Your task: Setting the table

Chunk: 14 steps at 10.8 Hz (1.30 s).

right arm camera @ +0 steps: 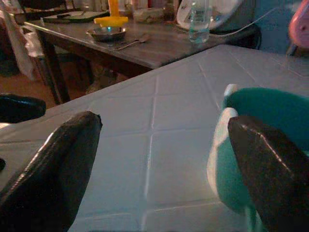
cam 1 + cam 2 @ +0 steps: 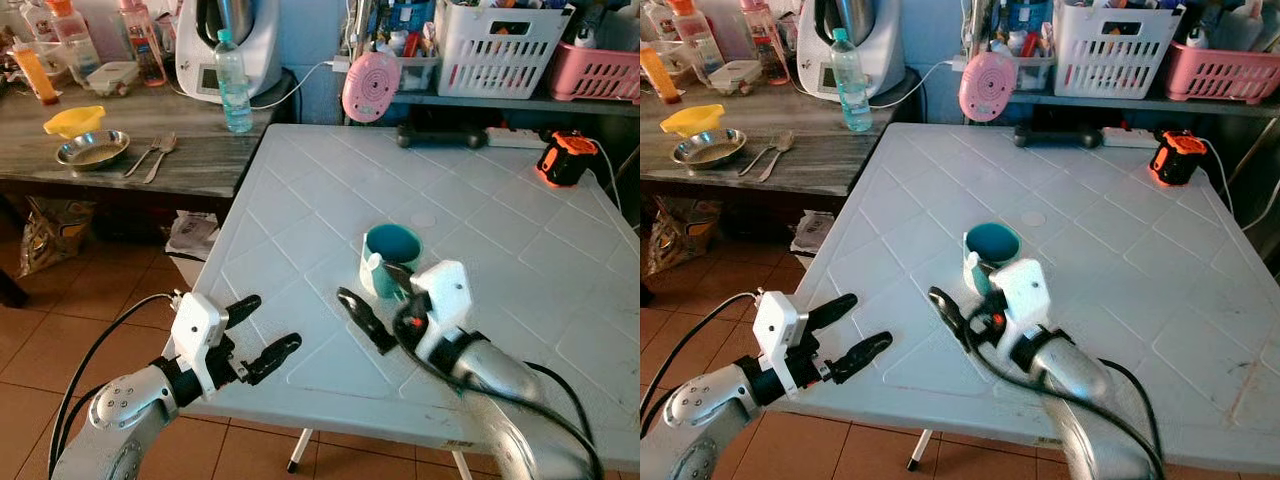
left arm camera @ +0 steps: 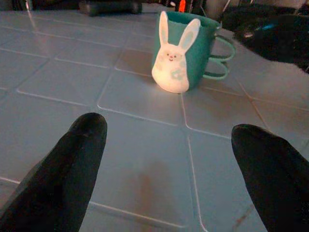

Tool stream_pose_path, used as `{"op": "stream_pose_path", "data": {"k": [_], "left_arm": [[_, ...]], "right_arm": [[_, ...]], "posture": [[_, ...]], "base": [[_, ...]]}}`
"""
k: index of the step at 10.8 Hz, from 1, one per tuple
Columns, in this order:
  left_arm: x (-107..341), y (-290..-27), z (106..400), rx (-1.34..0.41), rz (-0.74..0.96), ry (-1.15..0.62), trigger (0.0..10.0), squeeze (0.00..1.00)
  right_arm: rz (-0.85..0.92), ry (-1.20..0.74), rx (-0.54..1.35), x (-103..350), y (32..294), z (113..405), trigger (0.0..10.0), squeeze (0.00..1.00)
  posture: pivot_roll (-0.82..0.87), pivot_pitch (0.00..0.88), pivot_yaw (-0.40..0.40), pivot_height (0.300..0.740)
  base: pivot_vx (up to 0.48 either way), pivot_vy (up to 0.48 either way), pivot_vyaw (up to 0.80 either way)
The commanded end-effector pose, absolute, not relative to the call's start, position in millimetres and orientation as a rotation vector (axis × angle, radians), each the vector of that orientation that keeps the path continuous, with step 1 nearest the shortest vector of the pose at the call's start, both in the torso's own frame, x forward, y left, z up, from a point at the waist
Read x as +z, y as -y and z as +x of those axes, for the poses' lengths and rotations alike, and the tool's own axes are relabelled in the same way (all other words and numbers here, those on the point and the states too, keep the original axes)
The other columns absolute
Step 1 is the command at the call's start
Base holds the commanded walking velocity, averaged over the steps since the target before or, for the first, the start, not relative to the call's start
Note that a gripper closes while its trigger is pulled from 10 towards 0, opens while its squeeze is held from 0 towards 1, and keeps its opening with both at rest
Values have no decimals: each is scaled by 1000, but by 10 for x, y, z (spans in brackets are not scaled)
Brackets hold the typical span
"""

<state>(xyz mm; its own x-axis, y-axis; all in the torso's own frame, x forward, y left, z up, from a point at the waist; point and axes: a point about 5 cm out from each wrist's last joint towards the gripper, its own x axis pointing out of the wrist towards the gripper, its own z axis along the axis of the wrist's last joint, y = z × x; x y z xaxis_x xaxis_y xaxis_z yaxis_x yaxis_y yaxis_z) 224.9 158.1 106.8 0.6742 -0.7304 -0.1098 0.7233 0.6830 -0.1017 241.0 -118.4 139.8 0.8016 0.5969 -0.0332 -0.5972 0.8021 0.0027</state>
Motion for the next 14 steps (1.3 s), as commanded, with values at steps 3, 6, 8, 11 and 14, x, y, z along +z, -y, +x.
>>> {"op": "stream_pose_path", "data": {"k": [3,6,8,11,14], "left_arm": [[1058,-1573,2272,-828,-38,-139,10000,0],[1072,-1552,2294,-842,-34,-134,10000,0],[1104,-1549,2312,-848,-26,-128,10000,0],[1246,-1506,2365,-853,-7,-98,10000,0],[1283,-1513,2399,-846,3,-88,10000,0]], "right_arm": [[-113,103,485,1490,1280,2280,10000,208],[-89,73,262,1303,1411,2262,10000,0],[-45,35,172,1170,1465,2280,10000,0],[32,-20,133,1019,1438,2407,10000,0],[53,-29,200,954,1246,2493,10000,0]], "posture": [[77,0,39,740],[77,8,60,740],[83,14,64,740],[86,24,77,740],[89,18,72,740]], "base": [[0,0,0],[0,0,0],[0,0,0],[0,0,0],[0,0,0]]}}
